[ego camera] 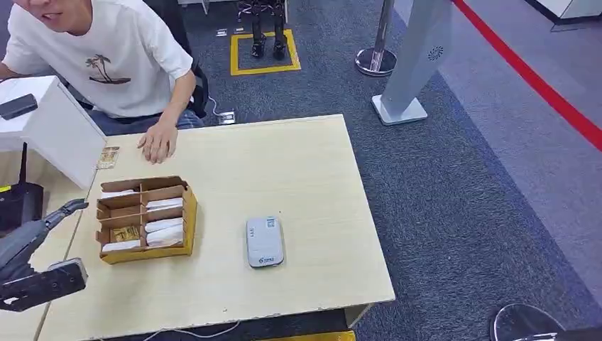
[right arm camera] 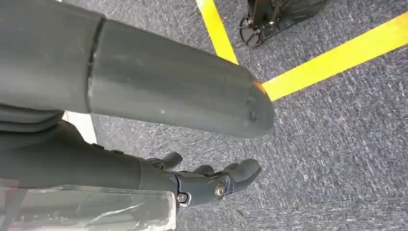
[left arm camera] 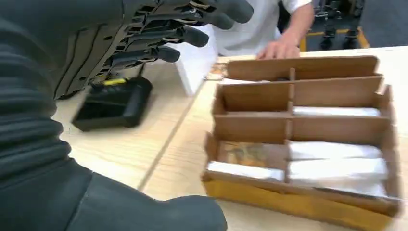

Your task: Pass the card to the sensor for recognition and then transmit it.

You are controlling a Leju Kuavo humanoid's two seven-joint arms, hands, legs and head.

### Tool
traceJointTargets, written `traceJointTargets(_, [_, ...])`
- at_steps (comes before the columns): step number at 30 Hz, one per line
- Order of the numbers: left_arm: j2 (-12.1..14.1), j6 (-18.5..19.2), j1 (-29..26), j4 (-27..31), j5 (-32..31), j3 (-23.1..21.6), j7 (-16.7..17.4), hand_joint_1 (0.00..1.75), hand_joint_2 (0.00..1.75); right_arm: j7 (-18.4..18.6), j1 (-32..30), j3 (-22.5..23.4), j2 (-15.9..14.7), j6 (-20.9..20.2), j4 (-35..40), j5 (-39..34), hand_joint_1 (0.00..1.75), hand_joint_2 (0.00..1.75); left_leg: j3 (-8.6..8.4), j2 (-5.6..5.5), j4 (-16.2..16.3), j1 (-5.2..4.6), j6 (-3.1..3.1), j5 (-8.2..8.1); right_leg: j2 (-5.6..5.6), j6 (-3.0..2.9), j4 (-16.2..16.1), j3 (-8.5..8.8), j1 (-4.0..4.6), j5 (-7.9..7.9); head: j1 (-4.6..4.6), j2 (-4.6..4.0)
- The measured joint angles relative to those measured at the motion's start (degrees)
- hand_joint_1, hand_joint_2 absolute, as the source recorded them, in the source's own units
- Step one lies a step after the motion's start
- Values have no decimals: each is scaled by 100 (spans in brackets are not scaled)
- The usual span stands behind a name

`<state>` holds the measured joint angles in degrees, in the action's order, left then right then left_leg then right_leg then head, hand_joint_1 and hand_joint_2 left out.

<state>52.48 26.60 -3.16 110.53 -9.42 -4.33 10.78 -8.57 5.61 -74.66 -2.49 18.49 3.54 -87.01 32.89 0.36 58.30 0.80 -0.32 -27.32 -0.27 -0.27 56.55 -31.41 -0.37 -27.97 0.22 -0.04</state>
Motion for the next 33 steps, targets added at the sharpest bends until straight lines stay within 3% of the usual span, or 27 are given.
traceJointTargets(6, [229,24,-92,98,-158,89,68,0,175,2,5,-22,0,4,2,0,0,175,0,0,0,0,0,0,1,-1,0,1,0,0,0,0])
traceJointTargets(11, [306,-136,-138,120,-1262,109,131,0,175,-11,11,-35,0,4,4,0,0,175,0,-1,0,0,0,0,0,-1,0,1,0,0,-2,0])
traceJointTargets(16, [179,-343,-102,109,-2420,39,28,0,175,-20,25,-41,7,26,11,0,0,175,0,0,0,-1,0,0,1,-1,-1,-1,-1,0,-2,0])
traceJointTargets(21, [-309,-859,166,-127,-3817,-372,-188,0,175,-42,41,-46,31,33,13,0,0,175,0,-4,0,-5,0,0,-5,0,-2,1,-2,0,0,0])
traceJointTargets(29, [-1074,-1289,394,-503,-4382,-889,-273,0,175,-109,47,-48,59,31,17,0,0,175,0,-1,0,-7,1,-1,-2,0,-3,-1,-3,1,-2,0])
traceJointTargets(33, [-1320,-1340,443,-614,-4430,-1036,-286,0,175,-116,43,-48,61,31,17,0,0,175,0,1,0,-5,0,-2,0,0,-3,-2,-3,1,-2,0])
